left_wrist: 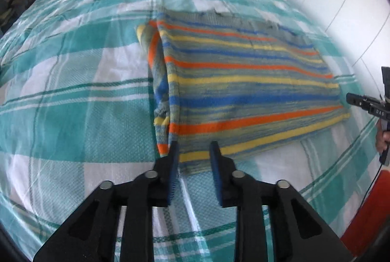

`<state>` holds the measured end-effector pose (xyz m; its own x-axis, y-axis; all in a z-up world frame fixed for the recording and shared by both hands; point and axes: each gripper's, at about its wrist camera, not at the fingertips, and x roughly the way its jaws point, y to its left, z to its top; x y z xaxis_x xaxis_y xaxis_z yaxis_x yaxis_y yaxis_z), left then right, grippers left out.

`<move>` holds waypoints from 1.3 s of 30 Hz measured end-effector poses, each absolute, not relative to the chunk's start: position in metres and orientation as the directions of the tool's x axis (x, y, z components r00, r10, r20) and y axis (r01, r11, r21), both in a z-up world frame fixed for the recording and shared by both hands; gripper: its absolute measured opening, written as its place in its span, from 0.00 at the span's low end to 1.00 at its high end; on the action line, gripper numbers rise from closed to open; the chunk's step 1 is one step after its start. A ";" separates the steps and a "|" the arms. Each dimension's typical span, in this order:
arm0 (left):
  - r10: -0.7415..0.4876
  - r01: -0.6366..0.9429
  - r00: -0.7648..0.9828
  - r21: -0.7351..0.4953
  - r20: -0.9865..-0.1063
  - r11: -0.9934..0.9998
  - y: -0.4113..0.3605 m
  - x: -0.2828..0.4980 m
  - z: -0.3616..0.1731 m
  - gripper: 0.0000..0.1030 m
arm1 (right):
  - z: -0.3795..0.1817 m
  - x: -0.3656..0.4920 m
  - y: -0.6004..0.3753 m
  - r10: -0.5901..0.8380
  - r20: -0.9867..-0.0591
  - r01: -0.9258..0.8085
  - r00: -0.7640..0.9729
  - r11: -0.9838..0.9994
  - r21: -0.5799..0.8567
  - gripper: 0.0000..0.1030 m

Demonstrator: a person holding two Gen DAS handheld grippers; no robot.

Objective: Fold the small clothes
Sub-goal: 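Release the hem and lift both grippers away from the folded sweater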

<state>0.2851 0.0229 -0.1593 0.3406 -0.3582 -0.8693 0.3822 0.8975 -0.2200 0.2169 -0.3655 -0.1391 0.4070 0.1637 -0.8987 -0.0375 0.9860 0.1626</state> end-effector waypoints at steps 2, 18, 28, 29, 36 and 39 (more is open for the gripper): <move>-0.365 0.369 0.401 -0.216 -0.840 0.904 0.021 0.277 -0.147 0.76 | -0.126 0.211 -0.348 0.200 -0.872 -0.088 0.447 0.980 0.180 0.29; -0.166 0.221 0.415 -0.078 -0.895 0.972 0.026 0.170 -0.193 0.92 | -0.153 0.115 -0.295 0.067 -0.872 0.087 0.486 0.988 0.124 0.57; -0.144 0.221 0.437 -0.050 -0.888 0.974 0.024 0.167 -0.211 0.99 | -0.184 0.102 -0.277 0.037 -0.869 0.058 0.494 0.995 0.076 0.74; -0.143 0.222 0.440 -0.047 -0.887 0.974 0.024 0.166 -0.211 0.99 | -0.185 0.101 -0.275 0.033 -0.868 0.051 0.496 0.996 0.067 0.78; -0.151 0.229 0.454 -0.048 -0.878 0.972 0.024 0.162 -0.213 0.99 | -0.192 0.102 -0.267 0.017 -0.862 0.017 0.506 0.999 0.030 0.88; -0.150 0.229 0.455 -0.047 -0.878 0.972 0.024 0.162 -0.214 0.99 | -0.192 0.101 -0.266 0.014 -0.862 0.015 0.507 1.000 0.025 0.88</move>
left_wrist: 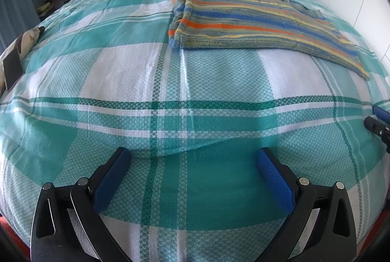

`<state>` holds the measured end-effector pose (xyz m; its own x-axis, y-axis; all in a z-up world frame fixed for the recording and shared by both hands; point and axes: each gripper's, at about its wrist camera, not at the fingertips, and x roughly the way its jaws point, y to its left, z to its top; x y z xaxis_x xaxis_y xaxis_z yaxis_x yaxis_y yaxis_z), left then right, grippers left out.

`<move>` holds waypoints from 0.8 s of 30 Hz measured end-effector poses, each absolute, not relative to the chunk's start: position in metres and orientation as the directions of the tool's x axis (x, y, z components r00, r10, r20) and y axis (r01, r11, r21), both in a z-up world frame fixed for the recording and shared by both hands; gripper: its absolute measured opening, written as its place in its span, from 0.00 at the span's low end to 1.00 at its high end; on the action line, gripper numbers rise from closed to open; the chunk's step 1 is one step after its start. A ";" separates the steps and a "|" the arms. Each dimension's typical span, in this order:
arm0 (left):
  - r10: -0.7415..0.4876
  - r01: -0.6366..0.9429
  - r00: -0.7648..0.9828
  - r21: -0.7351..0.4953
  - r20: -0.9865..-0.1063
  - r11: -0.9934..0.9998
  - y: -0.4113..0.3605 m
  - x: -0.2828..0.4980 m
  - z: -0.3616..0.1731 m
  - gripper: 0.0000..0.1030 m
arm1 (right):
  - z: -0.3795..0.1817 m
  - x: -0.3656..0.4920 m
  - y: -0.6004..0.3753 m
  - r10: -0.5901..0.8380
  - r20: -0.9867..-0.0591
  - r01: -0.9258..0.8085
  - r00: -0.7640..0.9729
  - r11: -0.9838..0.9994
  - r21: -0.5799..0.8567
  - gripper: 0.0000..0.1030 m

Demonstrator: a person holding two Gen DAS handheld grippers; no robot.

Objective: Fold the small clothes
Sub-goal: 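Release the hem and lift both grippers away from the folded sweater, then grasp one side edge of the folded sweater with both grippers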

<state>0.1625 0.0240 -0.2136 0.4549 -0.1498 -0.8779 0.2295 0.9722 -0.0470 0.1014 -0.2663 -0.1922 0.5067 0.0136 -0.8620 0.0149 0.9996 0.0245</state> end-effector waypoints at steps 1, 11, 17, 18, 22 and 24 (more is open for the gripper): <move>-0.150 0.230 0.454 -0.048 -0.878 0.972 0.024 0.162 -0.214 0.99 | -0.193 0.102 -0.266 0.010 -0.862 0.014 0.507 1.000 0.020 0.88; -0.130 0.239 0.424 -0.027 -0.896 0.971 0.019 0.168 -0.213 0.99 | -0.197 0.109 -0.255 -0.051 -0.882 0.009 0.469 0.999 -0.053 0.91; -0.089 0.283 0.392 0.028 -0.916 0.959 0.004 0.162 -0.184 0.97 | -0.182 0.115 -0.260 -0.021 -0.916 0.028 0.401 1.000 -0.011 0.90; -0.121 0.330 0.424 0.029 -0.897 0.943 -0.006 0.156 -0.168 0.97 | -0.170 0.115 -0.270 0.027 -0.907 0.042 0.420 0.998 0.050 0.87; -0.293 0.549 0.454 0.005 -0.841 0.836 -0.075 0.148 -0.126 0.97 | -0.128 0.132 -0.332 0.126 -0.833 0.128 0.538 0.965 0.229 0.86; -0.387 0.655 0.412 -0.027 -0.825 0.755 -0.124 0.153 -0.118 0.97 | -0.117 0.160 -0.373 0.170 -0.819 0.175 0.547 0.934 0.311 0.84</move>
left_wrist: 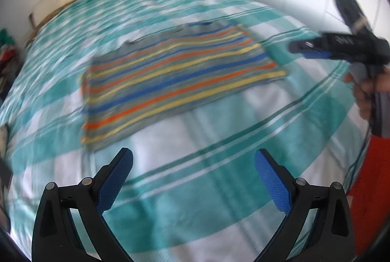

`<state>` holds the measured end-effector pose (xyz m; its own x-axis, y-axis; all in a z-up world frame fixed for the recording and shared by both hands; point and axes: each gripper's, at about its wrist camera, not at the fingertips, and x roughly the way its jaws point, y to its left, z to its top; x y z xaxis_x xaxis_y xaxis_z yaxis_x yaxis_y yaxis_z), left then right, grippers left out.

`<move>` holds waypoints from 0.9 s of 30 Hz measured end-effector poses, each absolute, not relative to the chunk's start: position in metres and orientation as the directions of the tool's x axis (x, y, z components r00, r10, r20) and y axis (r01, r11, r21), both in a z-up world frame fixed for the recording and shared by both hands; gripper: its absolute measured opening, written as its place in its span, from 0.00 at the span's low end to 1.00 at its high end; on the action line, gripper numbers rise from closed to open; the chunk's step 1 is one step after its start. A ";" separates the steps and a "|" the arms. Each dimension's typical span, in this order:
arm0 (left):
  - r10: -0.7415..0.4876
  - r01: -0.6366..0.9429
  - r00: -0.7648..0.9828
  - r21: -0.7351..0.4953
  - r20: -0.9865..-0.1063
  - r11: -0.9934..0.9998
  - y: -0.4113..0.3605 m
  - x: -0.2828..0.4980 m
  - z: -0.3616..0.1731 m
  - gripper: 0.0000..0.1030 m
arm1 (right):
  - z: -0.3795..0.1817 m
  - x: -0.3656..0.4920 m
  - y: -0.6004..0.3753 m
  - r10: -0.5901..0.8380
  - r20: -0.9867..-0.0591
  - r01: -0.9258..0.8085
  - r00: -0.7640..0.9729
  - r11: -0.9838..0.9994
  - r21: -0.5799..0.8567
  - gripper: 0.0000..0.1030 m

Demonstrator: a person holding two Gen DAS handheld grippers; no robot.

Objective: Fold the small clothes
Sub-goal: 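Grasp one side edge of the folded sweater with both grippers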

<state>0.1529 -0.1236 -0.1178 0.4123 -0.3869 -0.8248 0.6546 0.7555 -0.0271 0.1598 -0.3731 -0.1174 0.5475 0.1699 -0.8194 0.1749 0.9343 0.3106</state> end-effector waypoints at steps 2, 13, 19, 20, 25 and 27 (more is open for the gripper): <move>-0.450 0.724 0.372 -0.049 -0.812 0.688 -0.167 0.161 -0.117 0.90 | -0.116 0.193 -0.412 0.227 -0.806 0.211 0.546 0.894 0.395 0.80; -0.441 0.791 0.290 -0.047 -0.849 0.610 -0.303 0.210 -0.181 0.78 | -0.186 0.349 -0.461 0.386 -0.862 0.281 0.329 0.832 0.479 0.64; -0.492 0.784 0.296 -0.086 -0.819 0.615 -0.291 0.205 -0.170 0.07 | -0.188 0.380 -0.441 0.328 -0.881 0.235 0.341 0.877 0.418 0.09; -0.510 0.762 0.301 -0.119 -0.806 0.637 -0.280 0.207 -0.163 0.07 | -0.181 0.381 -0.435 0.317 -0.877 0.220 0.360 0.885 0.410 0.08; -0.570 0.624 0.375 -0.256 -0.731 0.739 -0.196 0.221 -0.122 0.07 | -0.130 0.386 -0.397 0.355 -0.824 0.122 0.441 0.886 0.447 0.08; -0.562 0.554 0.408 -0.295 -0.719 0.779 -0.151 0.229 -0.114 0.07 | -0.115 0.395 -0.368 0.386 -0.807 0.073 0.447 0.883 0.463 0.08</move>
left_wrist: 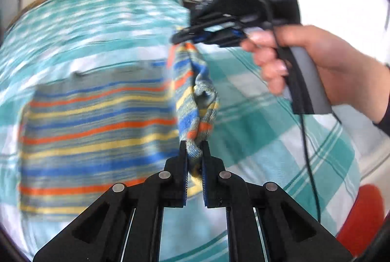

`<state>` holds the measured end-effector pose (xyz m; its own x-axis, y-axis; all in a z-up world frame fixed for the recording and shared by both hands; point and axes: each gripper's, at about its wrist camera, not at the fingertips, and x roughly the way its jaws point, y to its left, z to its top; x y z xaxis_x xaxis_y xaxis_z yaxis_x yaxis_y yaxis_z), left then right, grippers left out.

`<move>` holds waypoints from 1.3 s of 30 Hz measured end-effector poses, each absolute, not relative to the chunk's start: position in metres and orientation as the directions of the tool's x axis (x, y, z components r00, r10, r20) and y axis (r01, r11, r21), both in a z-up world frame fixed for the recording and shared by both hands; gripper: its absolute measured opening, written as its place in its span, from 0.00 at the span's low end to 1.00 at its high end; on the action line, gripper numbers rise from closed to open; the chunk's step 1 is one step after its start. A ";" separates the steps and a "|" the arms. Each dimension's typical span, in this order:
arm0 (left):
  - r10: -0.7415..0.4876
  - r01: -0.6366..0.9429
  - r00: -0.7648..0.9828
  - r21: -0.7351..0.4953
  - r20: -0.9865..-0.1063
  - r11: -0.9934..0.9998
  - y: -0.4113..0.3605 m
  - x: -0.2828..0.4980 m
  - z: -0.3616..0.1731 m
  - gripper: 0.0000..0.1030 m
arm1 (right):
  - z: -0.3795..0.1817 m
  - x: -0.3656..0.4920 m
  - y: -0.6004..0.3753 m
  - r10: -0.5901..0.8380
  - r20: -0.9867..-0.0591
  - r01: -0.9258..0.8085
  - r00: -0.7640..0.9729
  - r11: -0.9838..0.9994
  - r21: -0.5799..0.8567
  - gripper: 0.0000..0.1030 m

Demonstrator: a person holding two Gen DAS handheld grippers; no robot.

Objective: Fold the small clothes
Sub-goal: 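Grasp one side edge of the folded sweater with both grippers, then fold the side edge across the sweater with both grippers and release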

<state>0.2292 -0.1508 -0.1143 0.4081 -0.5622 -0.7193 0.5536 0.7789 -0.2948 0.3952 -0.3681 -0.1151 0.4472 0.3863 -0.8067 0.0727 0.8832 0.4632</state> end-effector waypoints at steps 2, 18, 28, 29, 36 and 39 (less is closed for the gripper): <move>-0.541 0.479 0.434 -0.324 -0.721 0.816 -0.112 0.238 -0.114 0.07 | -0.107 0.407 -0.337 0.413 -0.796 0.033 0.443 0.879 0.475 0.08; -0.364 0.062 0.422 -0.374 -0.831 0.925 0.042 0.267 -0.188 0.23 | -0.187 0.479 -0.095 0.507 -0.819 -0.185 0.269 0.862 0.472 0.18; -0.389 0.086 0.507 -0.403 -0.770 0.911 0.072 0.260 -0.149 0.48 | -0.122 0.409 -0.151 0.443 -0.776 -0.269 0.449 0.895 0.355 0.37; -0.405 0.122 0.510 -0.403 -0.759 0.907 0.065 0.263 -0.143 0.44 | -0.117 0.397 -0.162 0.417 -0.781 -0.275 0.465 0.907 0.320 0.37; -0.464 0.305 0.479 -0.354 -0.745 0.884 0.007 0.325 -0.140 0.12 | -0.121 0.313 -0.196 0.348 -0.823 -0.336 0.449 0.919 0.206 0.31; -0.331 0.258 0.447 -0.234 -0.831 0.937 0.000 0.356 -0.174 0.01 | -0.141 0.303 -0.176 0.376 -0.825 -0.386 0.422 0.898 0.211 0.31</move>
